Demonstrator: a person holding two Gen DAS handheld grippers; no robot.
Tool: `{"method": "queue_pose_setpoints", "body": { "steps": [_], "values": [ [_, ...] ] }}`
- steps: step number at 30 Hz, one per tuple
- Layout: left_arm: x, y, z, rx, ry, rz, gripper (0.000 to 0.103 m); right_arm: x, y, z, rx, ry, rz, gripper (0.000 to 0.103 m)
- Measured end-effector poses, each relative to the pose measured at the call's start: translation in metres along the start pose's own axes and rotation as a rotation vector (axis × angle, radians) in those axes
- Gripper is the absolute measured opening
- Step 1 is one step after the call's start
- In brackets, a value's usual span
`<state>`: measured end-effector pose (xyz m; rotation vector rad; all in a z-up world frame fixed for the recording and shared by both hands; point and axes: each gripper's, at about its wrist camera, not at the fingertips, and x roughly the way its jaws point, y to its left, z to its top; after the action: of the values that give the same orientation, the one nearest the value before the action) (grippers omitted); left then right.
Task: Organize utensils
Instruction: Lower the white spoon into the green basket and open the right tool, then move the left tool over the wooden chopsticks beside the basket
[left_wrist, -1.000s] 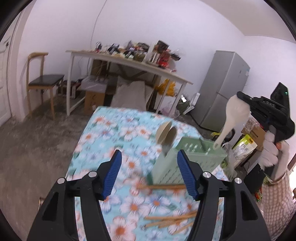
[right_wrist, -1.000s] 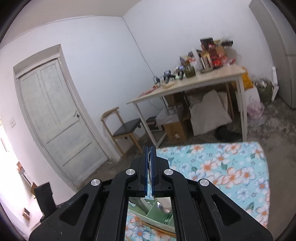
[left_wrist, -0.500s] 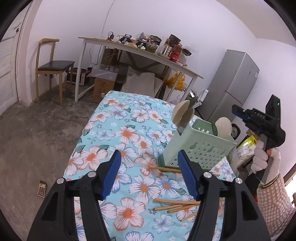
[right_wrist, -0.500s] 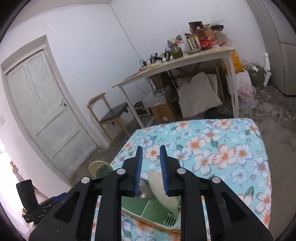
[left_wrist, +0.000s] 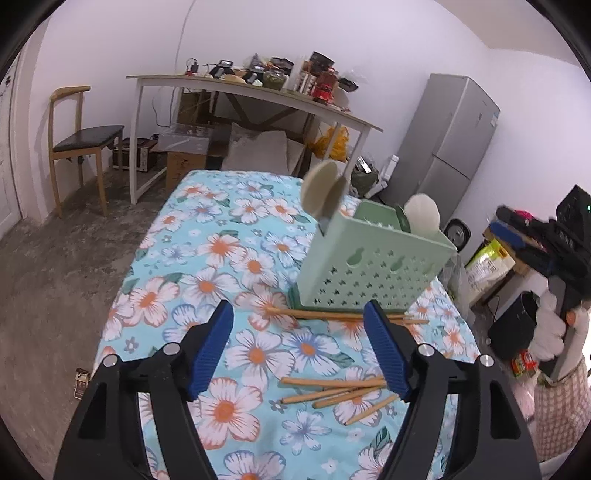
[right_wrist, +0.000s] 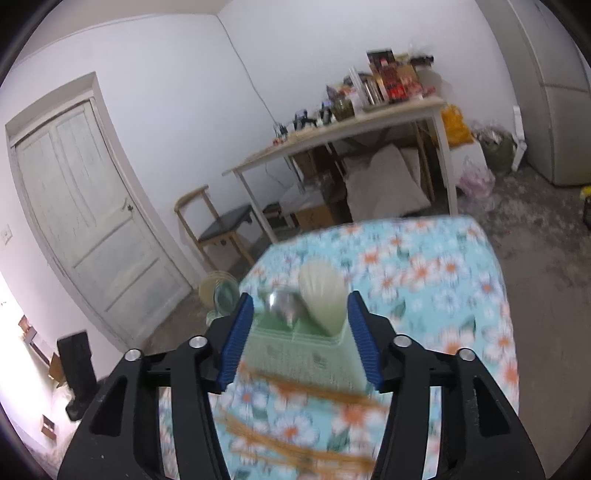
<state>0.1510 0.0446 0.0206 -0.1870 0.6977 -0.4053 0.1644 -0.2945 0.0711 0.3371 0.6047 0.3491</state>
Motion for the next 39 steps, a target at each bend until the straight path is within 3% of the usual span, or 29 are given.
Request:
{"method": "queue_pose_setpoints", "body": {
  "steps": [12, 24, 31, 39],
  "values": [
    [0.013, -0.024, -0.022, 0.091, 0.055, -0.017, 0.073, 0.007, -0.016, -0.079, 0.163, 0.198, -0.084, 0.055],
    [0.009, -0.060, -0.053, 0.232, 0.051, 0.031, 0.073, 0.003, -0.022, -0.112, 0.268, 0.293, -0.059, 0.055],
    [0.014, -0.105, -0.076, 0.497, 0.053, 0.024, 0.070, -0.007, -0.031, -0.119, 0.291, 0.299, -0.063, 0.055],
    [0.045, -0.160, -0.111, 0.886, 0.081, -0.008, 0.052, -0.008, -0.048, -0.124, 0.315, 0.311, -0.068, 0.055]
  ]
}}
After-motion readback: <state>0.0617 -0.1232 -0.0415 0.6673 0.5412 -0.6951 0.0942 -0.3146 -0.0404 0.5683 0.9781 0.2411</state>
